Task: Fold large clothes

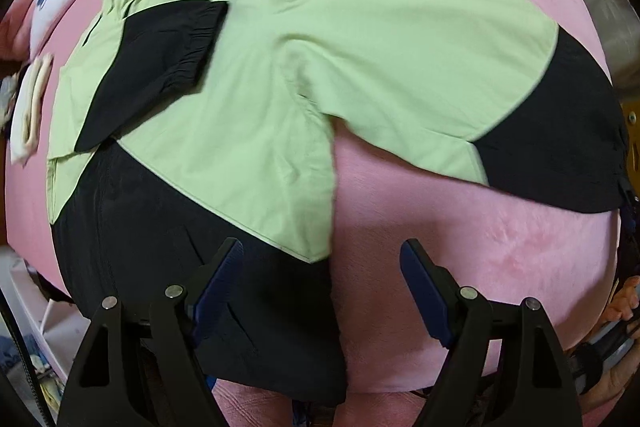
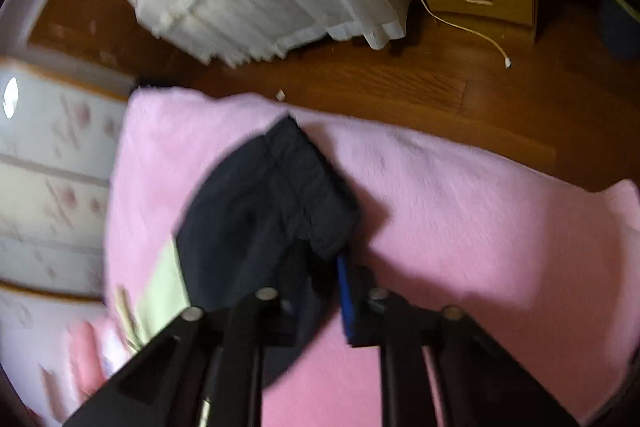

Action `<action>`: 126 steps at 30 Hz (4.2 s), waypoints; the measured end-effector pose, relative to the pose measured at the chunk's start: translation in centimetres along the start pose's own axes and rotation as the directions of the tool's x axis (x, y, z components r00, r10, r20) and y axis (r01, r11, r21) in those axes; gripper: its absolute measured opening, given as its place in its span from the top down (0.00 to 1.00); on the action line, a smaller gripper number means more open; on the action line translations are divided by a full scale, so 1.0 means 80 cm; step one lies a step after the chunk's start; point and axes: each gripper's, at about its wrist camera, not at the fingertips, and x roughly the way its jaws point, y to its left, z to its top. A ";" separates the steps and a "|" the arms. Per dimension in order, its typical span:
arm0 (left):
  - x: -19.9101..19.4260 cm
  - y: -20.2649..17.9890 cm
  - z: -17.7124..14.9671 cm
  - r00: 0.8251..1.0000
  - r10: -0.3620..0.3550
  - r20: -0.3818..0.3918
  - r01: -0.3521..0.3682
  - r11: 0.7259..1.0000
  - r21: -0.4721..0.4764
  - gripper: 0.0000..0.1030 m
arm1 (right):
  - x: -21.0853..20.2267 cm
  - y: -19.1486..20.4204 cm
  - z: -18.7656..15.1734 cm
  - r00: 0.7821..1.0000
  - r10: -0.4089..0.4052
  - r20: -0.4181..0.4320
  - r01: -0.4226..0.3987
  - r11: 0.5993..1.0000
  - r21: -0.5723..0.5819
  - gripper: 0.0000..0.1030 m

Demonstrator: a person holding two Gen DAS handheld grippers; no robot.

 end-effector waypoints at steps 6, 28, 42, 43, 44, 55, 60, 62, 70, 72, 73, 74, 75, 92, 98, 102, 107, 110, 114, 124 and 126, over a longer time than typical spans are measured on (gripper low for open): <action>-0.004 0.053 0.007 0.999 0.010 0.045 -0.006 0.997 -0.079 0.23 | -0.033 0.052 -0.010 0.989 0.045 0.142 -0.025 0.990 -0.137 0.92; -0.015 0.457 -0.024 0.952 -0.127 0.278 0.200 0.946 -0.256 0.23 | -0.081 0.407 -0.337 0.906 0.423 0.017 -0.306 0.681 -0.665 0.92; 0.058 0.589 -0.005 0.954 -0.167 0.247 0.234 0.934 -0.271 0.22 | 0.142 0.450 -0.623 0.930 -0.013 -0.366 -0.320 0.458 -0.829 0.73; 0.063 0.588 -0.001 0.953 -0.184 0.242 0.247 0.932 -0.264 0.22 | 0.146 0.444 -0.626 0.926 -0.024 -0.377 -0.323 0.468 -0.823 0.63; 0.068 0.586 0.004 0.951 -0.202 0.235 0.261 0.930 -0.258 0.22 | 0.144 0.437 -0.626 0.925 -0.022 -0.380 -0.324 0.477 -0.817 0.49; 0.108 0.502 0.071 0.880 -0.416 0.232 0.472 0.827 -0.307 0.22 | 0.102 0.349 -0.546 0.952 -0.084 -0.296 -0.206 0.538 -0.817 0.32; 0.127 0.442 0.114 0.897 -0.379 0.230 0.432 0.863 -0.263 0.22 | 0.075 0.314 -0.498 0.973 -0.129 -0.192 -0.102 0.505 -0.857 0.32; 0.135 0.420 0.124 0.923 -0.323 0.209 0.368 0.899 -0.236 0.27 | 0.066 0.301 -0.482 0.979 -0.139 -0.146 -0.060 0.492 -0.869 0.32; 0.142 0.338 0.137 0.973 -0.069 0.219 0.089 0.993 -0.082 0.69 | 0.074 0.255 -0.427 0.968 -0.243 -0.059 0.064 0.471 -0.880 0.32; 0.132 0.337 0.139 0.969 -0.093 0.229 0.119 0.987 -0.104 0.74 | 0.079 0.251 -0.418 0.969 -0.240 -0.062 0.061 0.475 -0.878 0.32; 0.126 0.339 0.140 0.964 -0.110 0.243 0.141 0.983 -0.118 0.79 | 0.080 0.250 -0.413 0.970 -0.233 -0.065 0.056 0.477 -0.877 0.32; 0.114 0.343 0.141 0.954 -0.138 0.268 0.179 0.974 -0.136 0.82 | 0.082 0.251 -0.410 0.971 -0.229 -0.064 0.054 0.475 -0.878 0.32; 0.104 0.346 0.143 0.944 -0.159 0.288 0.208 0.967 -0.148 0.84 | 0.084 0.252 -0.408 0.972 -0.226 -0.063 0.053 0.472 -0.880 0.32; -0.090 0.470 0.181 0.789 0.075 0.609 0.146 0.941 -0.304 0.91 | 0.111 0.302 -0.406 0.981 -0.168 -0.097 -0.014 0.434 -0.901 0.32; 0.008 0.505 0.155 0.909 0.122 0.399 0.040 0.926 -0.374 0.91 | 0.111 0.302 -0.419 0.985 -0.172 -0.007 0.048 0.310 -0.949 0.32; 0.079 0.508 0.120 0.956 0.114 0.271 0.000 0.921 -0.390 0.90 | 0.093 0.308 -0.412 0.997 -0.082 0.007 0.031 0.298 -0.954 0.33; 0.113 0.497 0.080 0.968 0.091 0.235 0.010 0.918 -0.397 0.90 | 0.094 0.318 -0.412 0.995 -0.092 -0.043 -0.023 0.211 -0.977 0.90; 0.113 0.491 0.080 0.961 0.079 0.264 0.029 0.924 -0.382 0.89 | 0.109 0.312 -0.403 0.987 -0.157 -0.038 -0.003 0.217 -0.976 0.90; 0.125 0.502 0.097 0.957 0.082 0.277 0.034 0.921 -0.389 0.89 | 0.119 0.294 -0.379 0.976 -0.203 -0.079 0.013 0.413 -0.911 0.87; 0.099 0.532 0.094 0.930 0.275 0.242 -0.149 0.887 -0.436 0.36 | 0.058 0.284 -0.387 0.971 -0.238 0.029 0.136 0.446 -0.885 0.76; 0.081 0.531 0.079 0.934 0.219 0.283 -0.083 0.902 -0.423 0.36 | 0.029 0.295 -0.393 0.988 -0.150 0.036 0.098 0.429 -0.898 0.76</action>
